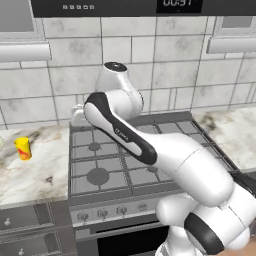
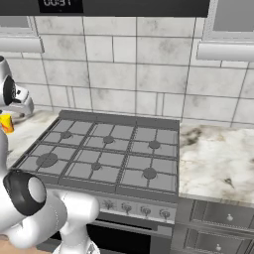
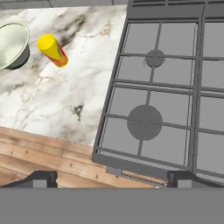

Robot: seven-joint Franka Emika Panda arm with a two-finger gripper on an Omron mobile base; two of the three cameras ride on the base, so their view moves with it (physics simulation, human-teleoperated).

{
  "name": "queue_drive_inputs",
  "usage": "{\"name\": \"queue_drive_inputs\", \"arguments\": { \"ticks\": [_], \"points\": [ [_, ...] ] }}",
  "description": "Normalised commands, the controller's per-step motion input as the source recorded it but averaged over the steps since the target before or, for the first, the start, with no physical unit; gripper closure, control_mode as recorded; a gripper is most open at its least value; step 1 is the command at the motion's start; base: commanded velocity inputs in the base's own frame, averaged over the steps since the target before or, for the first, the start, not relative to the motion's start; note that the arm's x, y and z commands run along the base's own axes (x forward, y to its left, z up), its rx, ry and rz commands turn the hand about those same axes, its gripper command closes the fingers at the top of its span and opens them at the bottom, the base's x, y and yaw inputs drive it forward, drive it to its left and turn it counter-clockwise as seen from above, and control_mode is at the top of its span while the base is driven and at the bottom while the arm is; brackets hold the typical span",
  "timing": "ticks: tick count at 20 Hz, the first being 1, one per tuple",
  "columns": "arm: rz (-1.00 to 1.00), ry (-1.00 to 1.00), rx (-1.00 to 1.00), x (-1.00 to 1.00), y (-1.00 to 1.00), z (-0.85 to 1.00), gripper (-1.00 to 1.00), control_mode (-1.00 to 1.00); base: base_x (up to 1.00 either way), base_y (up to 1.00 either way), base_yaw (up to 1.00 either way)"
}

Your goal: Pick the cup and bowl from the counter and place them on the counter next to the sink.

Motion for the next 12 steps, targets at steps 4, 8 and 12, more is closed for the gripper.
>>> {"name": "queue_drive_inputs", "arguments": {
  "ticks": [4,8,12],
  "points": [
    [0.0,0.04,-0.01,0.28,0.38,-0.18,-1.0,-1.0,0.0,0.0,0.0],
    [0.0,0.06,-0.03,0.28,0.61,-0.11,-1.0,-1.0,0.0,0.0,0.0],
    [0.0,0.13,-0.03,0.28,0.71,-0.01,-1.0,-1.0,0.0,0.0,0.0]
  ]
}}
